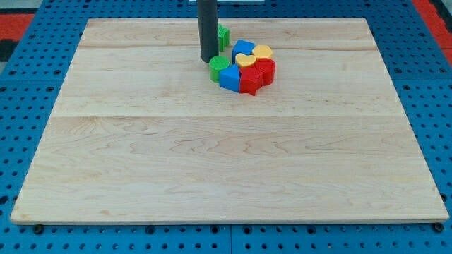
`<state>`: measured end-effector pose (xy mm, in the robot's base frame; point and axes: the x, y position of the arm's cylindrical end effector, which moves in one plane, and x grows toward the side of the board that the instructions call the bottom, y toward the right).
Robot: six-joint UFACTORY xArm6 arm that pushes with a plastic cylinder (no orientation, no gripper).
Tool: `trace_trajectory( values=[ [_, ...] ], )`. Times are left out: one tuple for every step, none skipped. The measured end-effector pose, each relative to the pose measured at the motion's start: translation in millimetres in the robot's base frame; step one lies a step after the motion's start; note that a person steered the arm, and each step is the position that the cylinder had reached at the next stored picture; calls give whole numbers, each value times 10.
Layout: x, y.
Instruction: Push the green star to the group of blocks
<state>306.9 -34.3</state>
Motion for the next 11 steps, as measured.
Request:
trace_trajectory(
  values=[
    [-83, -304],
    [-276, -626],
    [-615, -658],
    [-891, -296],
    [-976, 297],
    [-976, 475],
    [-976, 437],
    [-963, 391],
    [-862, 317],
    [-805, 305],
    [-775, 305]
  ],
)
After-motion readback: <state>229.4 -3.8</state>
